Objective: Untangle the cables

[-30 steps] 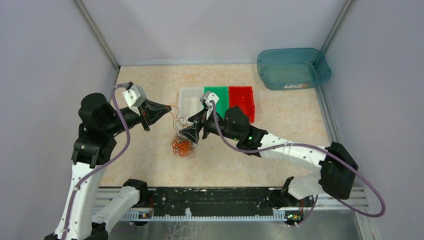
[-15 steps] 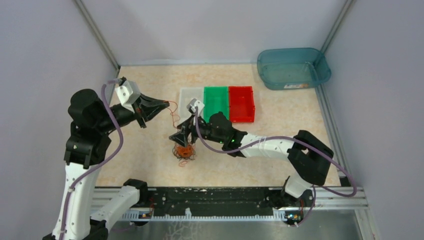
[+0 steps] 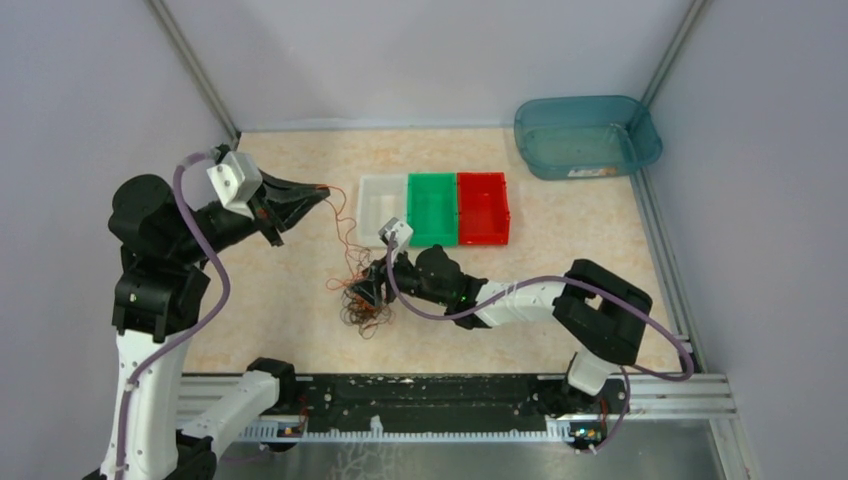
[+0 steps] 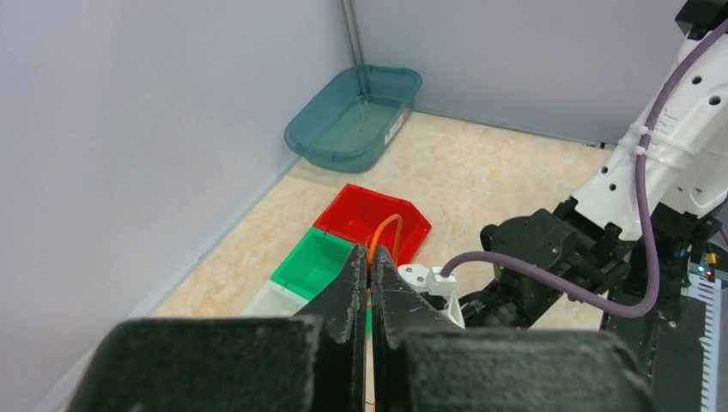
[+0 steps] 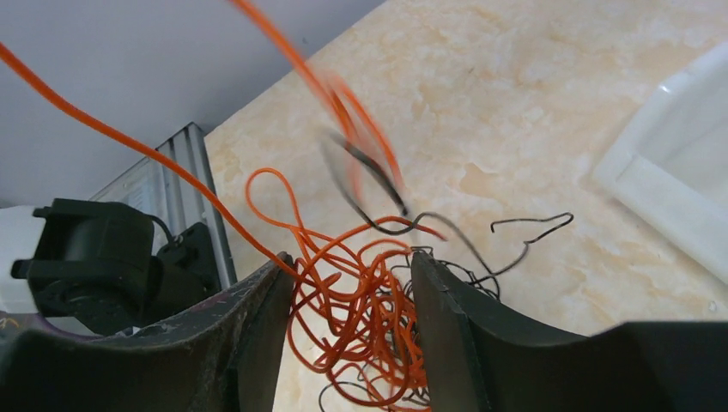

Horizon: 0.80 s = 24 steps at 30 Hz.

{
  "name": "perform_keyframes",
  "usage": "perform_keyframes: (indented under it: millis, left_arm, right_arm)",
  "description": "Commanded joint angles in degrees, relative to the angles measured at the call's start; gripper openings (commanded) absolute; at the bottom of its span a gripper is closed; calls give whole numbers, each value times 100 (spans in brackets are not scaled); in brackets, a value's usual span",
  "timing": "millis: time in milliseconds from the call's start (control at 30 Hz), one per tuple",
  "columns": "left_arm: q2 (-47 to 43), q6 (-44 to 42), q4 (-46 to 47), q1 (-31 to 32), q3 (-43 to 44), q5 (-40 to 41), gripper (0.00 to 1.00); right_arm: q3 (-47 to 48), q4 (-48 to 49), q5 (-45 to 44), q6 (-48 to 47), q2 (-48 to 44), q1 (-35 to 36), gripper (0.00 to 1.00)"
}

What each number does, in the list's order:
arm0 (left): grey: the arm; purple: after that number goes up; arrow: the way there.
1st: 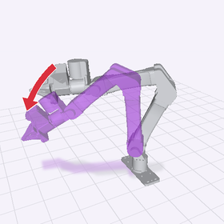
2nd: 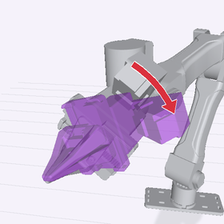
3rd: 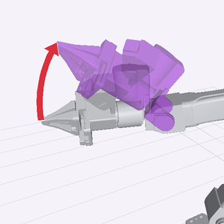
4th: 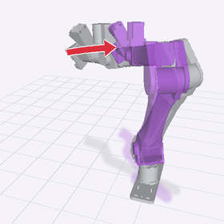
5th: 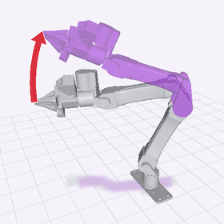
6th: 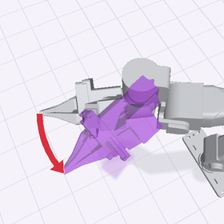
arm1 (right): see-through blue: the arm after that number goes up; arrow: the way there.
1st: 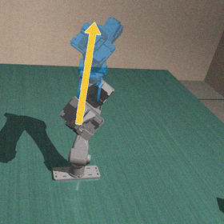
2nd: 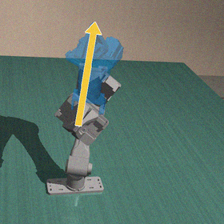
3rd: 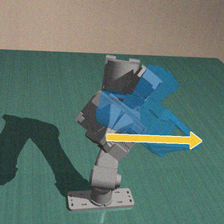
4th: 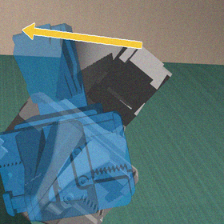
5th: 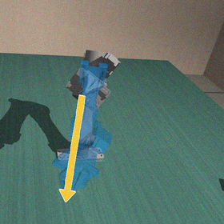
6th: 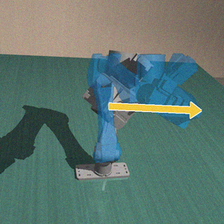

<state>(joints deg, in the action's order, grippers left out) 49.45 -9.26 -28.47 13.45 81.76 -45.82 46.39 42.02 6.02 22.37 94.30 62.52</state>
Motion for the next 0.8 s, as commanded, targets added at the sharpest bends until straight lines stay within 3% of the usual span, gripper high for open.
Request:
perform_keyframes:
  millis: [0, 433, 667, 767]
  left_arm:
    - [-8, 49, 284, -1, 283, 217, 1]
    - [77, -233, 1071, 0, 797, 1560, 0]
    - [272, -693, 1726, -1, 1220, 2538, 0]
    - [443, -872, 1700, -1, 1501, 2563, 0]
  right_arm:
    - [-156, 456, -444, 68, -2, 34, 52]
    - [-659, 614, -744, 370, 483, 36, 38]
    - [-969, 692, -822, 493, 405, 33, 38]
    - [-1105, 710, -889, 532, 199, 32, 44]
